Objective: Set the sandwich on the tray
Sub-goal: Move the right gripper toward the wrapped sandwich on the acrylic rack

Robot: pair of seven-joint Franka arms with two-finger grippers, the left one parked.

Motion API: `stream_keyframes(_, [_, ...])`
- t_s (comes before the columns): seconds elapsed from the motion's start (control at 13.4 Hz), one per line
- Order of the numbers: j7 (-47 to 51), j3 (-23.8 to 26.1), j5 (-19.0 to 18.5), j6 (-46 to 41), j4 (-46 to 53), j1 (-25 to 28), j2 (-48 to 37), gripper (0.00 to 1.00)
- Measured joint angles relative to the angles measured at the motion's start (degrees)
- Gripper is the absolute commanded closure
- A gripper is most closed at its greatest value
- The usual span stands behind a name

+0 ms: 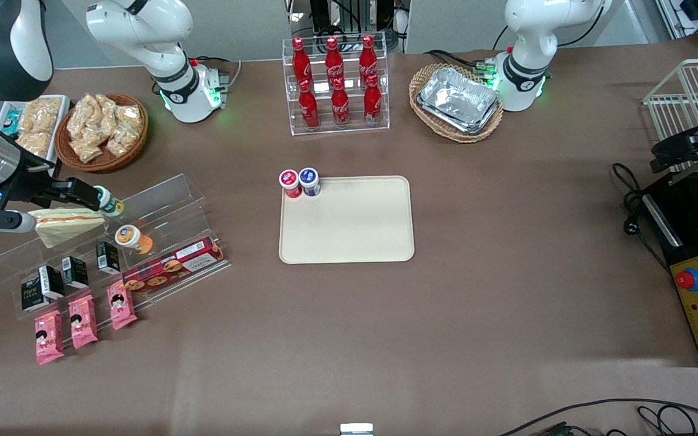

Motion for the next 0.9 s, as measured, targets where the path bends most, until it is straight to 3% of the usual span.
stream_keyframes(0.9, [1.0, 0.02, 0.0, -1.36, -0.04, 0.48, 0.2, 0.0])
